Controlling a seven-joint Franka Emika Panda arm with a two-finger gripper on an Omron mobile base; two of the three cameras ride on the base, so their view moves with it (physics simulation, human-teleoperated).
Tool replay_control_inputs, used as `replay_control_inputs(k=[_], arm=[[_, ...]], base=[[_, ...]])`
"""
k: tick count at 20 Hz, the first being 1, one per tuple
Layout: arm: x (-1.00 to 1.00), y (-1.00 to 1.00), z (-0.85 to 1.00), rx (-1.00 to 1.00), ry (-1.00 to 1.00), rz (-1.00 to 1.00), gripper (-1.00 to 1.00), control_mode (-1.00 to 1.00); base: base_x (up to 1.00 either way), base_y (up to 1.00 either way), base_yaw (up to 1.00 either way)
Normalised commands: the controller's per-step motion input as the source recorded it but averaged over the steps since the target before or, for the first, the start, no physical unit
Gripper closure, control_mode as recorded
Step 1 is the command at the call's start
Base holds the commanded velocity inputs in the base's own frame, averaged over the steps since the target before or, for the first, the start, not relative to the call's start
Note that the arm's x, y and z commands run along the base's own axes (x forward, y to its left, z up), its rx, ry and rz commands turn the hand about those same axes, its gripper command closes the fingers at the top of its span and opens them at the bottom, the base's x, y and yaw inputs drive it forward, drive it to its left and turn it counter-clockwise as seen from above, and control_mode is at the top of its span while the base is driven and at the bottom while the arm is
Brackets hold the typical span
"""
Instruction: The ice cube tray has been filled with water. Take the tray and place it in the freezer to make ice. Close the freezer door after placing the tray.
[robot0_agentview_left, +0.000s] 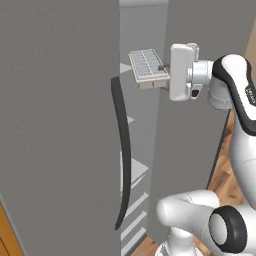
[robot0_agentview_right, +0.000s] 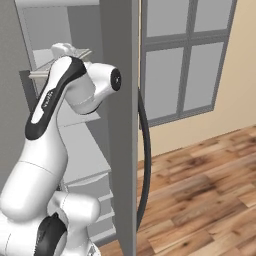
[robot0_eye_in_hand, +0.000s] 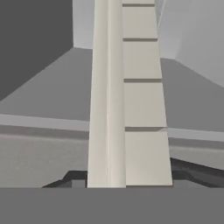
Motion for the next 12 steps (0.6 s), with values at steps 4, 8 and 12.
replay_control_inputs(k=[4,8,12], arm=[[0.24,0.04,0.0,0.0,0.0,0.09,1.0,-1.0],[0.22,0.11,0.0,0.0,0.0,0.08,1.0,-1.0],[0.19,0.16,0.0,0.0,0.0,0.06,1.0,-1.0]], base=[[0.0,0.0,0.0],[0.0,0.0,0.0],[0.0,0.0,0.0]])
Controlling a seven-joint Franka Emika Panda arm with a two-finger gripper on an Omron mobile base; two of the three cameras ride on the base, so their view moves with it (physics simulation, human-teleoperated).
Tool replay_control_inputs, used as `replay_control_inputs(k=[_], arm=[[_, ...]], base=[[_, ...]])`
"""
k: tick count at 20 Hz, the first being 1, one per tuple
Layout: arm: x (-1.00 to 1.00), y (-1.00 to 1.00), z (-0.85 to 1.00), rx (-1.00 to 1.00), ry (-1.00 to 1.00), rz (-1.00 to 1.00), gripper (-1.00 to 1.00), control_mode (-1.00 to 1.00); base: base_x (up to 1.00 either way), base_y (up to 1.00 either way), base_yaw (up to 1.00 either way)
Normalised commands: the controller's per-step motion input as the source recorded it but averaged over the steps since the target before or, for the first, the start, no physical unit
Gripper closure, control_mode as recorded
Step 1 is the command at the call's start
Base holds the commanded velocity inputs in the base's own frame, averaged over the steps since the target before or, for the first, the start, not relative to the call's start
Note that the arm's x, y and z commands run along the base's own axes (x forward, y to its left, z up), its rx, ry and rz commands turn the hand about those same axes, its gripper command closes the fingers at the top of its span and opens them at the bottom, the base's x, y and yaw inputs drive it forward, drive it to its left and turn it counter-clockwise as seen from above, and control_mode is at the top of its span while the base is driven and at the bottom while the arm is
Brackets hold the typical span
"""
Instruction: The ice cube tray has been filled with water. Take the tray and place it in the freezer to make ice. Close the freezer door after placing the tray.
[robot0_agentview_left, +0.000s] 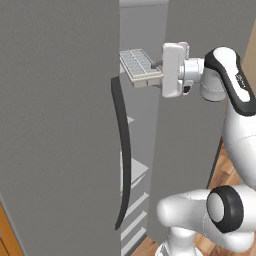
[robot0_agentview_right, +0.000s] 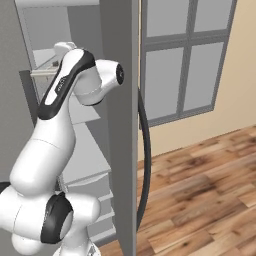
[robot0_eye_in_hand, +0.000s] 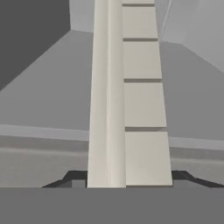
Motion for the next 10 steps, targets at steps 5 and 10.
replay_control_inputs(k=[5,10], arm=[[0.24,0.12,0.0,0.0,0.0,0.03,1.0,-1.0],[0.3,0.1,0.0,0.0,0.0,0.01,1.0,-1.0]], base=[[0.0,0.0,0.0],[0.0,0.0,0.0]])
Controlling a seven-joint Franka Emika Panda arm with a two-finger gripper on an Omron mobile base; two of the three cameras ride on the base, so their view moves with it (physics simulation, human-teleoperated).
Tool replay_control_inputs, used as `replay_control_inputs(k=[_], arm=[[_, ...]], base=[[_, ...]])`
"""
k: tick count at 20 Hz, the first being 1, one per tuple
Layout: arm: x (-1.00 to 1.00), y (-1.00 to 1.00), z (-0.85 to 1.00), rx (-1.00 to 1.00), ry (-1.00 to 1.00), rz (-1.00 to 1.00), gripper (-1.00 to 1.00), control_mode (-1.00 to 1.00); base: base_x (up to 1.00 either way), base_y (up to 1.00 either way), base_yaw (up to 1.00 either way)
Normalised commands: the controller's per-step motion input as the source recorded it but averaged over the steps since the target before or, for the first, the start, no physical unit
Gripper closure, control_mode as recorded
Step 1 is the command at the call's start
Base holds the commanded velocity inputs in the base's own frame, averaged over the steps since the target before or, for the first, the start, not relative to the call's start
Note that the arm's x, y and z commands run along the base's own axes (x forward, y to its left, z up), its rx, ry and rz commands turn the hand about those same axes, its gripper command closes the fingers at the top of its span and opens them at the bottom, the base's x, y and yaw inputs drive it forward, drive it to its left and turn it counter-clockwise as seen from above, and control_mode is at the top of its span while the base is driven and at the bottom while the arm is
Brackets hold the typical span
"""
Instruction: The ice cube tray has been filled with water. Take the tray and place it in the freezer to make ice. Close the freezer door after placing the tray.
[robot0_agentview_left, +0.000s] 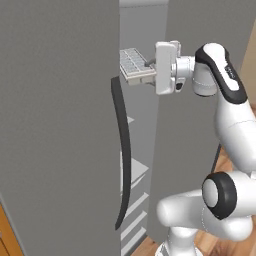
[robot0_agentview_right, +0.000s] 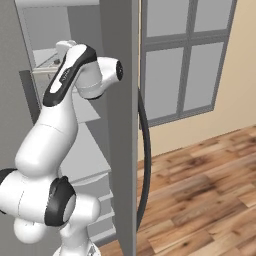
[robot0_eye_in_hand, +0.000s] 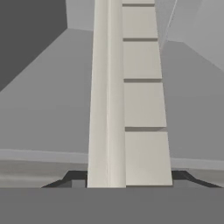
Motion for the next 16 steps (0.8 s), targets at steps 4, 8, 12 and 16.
replay_control_inputs(k=[4,8,12,16], arm=[[0.32,0.15,0.0,0.0,0.0,0.0,1.0,-1.0],[0.26,0.18,0.0,0.0,0.0,0.0,1.0,-1.0],[0.14,0.24,0.0,0.0,0.0,0.0,1.0,-1.0],[0.1,0.24,0.01,0.0,0.0,0.0,1.0,-1.0]], base=[[0.0,0.0,0.0],[0.0,0.0,0.0],[0.0,0.0,0.0],[0.0,0.0,0.0]])
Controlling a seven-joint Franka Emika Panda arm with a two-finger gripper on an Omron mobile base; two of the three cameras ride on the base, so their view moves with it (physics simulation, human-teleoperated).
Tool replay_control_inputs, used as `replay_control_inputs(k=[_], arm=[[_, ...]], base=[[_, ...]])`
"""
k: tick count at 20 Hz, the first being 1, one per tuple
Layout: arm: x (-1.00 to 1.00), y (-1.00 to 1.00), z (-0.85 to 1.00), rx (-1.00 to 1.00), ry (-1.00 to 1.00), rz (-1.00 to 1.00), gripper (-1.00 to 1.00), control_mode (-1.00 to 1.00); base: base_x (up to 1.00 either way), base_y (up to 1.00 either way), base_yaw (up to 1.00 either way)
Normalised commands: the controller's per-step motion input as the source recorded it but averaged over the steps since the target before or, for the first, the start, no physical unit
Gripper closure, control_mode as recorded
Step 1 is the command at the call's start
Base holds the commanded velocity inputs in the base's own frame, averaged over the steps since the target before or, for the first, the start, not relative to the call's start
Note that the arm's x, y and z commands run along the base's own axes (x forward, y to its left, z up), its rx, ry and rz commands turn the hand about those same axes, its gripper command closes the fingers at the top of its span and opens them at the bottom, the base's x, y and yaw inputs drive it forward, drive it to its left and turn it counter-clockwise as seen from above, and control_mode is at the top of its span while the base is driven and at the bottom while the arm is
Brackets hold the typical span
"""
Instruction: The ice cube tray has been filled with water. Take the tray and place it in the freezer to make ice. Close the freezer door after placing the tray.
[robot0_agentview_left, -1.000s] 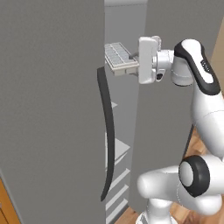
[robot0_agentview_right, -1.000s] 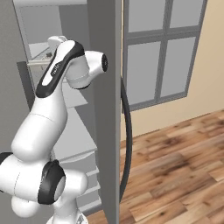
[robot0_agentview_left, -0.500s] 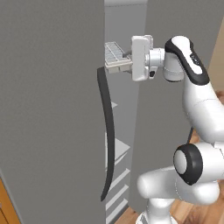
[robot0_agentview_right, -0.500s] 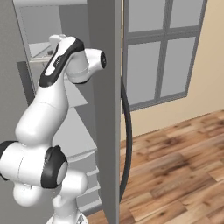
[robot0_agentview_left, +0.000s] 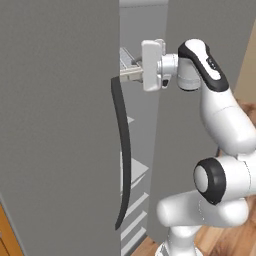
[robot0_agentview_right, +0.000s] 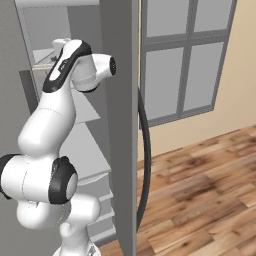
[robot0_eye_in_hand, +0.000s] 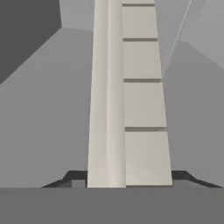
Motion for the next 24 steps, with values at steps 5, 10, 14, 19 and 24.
replay_control_inputs(k=[5,10,14,19,24], arm=[[0.15,0.22,0.03,0.0,0.0,0.0,1.0,-1.0],[0.27,0.23,0.03,-0.02,0.0,-0.04,1.0,-1.0],[0.36,0.18,0.02,-0.03,0.0,-0.08,1.0,-1.0],[0.39,0.15,0.0,-0.04,0.0,-0.09,1.0,-1.0],[0.54,0.2,0.0,-0.06,0.0,-0.09,1.0,-1.0]], base=[[0.0,0.0,0.0],[0.0,0.0,0.0],[0.0,0.0,0.0],[0.0,0.0,0.0],[0.0,0.0,0.0]])
